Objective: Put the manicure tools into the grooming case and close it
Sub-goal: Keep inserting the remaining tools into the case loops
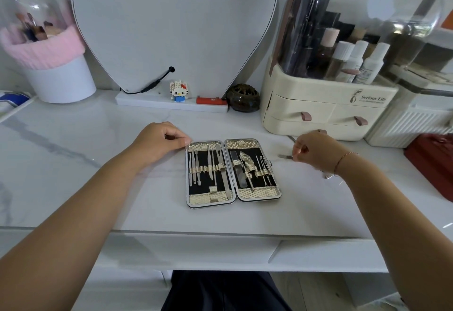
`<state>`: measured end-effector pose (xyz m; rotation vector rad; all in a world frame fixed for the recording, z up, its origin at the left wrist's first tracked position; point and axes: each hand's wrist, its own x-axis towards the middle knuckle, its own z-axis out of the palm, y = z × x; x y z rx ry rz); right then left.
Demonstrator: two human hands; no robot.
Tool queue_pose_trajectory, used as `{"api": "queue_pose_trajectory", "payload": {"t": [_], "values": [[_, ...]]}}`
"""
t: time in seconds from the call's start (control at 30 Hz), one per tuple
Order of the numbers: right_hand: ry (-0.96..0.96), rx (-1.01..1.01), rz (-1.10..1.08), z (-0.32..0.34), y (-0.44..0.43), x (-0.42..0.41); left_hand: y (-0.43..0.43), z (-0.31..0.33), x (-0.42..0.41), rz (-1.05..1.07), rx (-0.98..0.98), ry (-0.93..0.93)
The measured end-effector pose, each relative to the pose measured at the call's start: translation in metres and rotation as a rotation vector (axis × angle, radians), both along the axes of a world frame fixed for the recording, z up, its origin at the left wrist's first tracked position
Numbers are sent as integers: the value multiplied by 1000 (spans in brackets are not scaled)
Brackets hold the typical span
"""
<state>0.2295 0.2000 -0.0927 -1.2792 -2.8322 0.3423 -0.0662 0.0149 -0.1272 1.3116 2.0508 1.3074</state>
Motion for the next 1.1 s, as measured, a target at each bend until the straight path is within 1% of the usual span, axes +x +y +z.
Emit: {"api": "queue_pose_trajectory", "payload": {"t": [0.23,0.37,0.43,0.5,0.57,0.67,0.73,0.8,0.9,1.0,1.1], "values": [[56,2,37,-4,6,0,1,-1,-2,-1,6,-14],[77,-32,108,0,0,-6,1,-2,-2,6,-1,-20],[185,-90,122,7,-7,-16,1,-1,-2,5,-6,-26],[379,-225,106,16,-15,-29,1,-2,-2,8,-7,-34],[536,-428,109,24,-25,-46,1,-2,-3,6,-9,-23],[674,-744,129,27,-47,-80,1,-2,-5,-12,-9,-7],[717,-856,134,22,-60,-105,1,-2,-6,-16,-10,-6],[692,-832,145,15,-70,-125,2,-1,-5,-16,-13,-7],[650,-724,168,4,-77,-144,2,0,-4,-19,-17,16],[613,-606,199,-4,-77,-150,1,0,-5,-23,-19,26],[592,-553,227,-6,-77,-151,2,0,-7,-35,-34,47]]}}
